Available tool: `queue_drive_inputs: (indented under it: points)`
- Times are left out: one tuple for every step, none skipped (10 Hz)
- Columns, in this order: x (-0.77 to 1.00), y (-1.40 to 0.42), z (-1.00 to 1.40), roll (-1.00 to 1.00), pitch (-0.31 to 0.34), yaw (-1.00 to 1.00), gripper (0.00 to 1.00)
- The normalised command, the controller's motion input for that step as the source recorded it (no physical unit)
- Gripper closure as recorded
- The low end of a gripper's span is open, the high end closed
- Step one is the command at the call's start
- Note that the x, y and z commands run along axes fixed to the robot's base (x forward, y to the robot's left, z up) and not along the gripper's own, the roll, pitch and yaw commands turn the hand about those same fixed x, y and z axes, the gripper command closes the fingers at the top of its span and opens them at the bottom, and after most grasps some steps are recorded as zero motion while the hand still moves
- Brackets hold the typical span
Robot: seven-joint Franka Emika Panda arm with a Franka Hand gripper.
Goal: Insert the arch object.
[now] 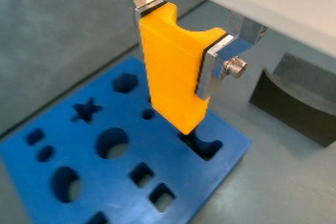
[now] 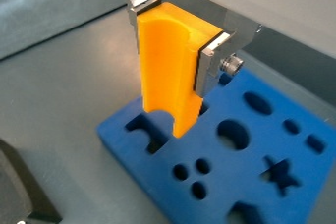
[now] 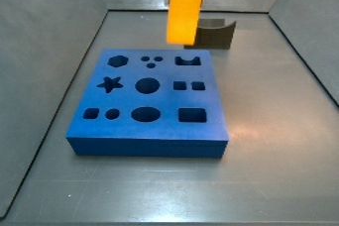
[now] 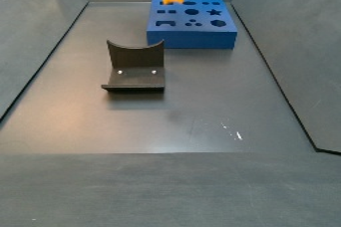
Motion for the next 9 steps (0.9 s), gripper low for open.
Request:
queue_drive_inputs:
  points:
    - [0.20, 0.29, -1.00, 0.00, -0.059, -0.05, 1.00]
    - [0.17, 0.05, -0.91, -0.02, -0.124, -0.11, 1.00]
    - [0.13, 0.00, -0.09, -0.01, 0.000, -0.09, 1.00]
    - [0.00, 0.00, -0.08, 0.00, 0.000, 0.00, 1.00]
    - [0.10, 0.00, -0.38, 0.05, 0.000, -0.03, 1.00]
    - [0.12, 0.00, -0.45, 0.09, 0.000, -0.04, 1.00]
    - [0.18, 0.01, -0.35, 0.06, 0.011, -0.06, 1.00]
    - [0.21, 0.04, -0.32, 0.05, 0.029, -0.10, 1.00]
    - [0.26, 0.00, -0.46, 0.06, 0.011, -0.12, 1.00]
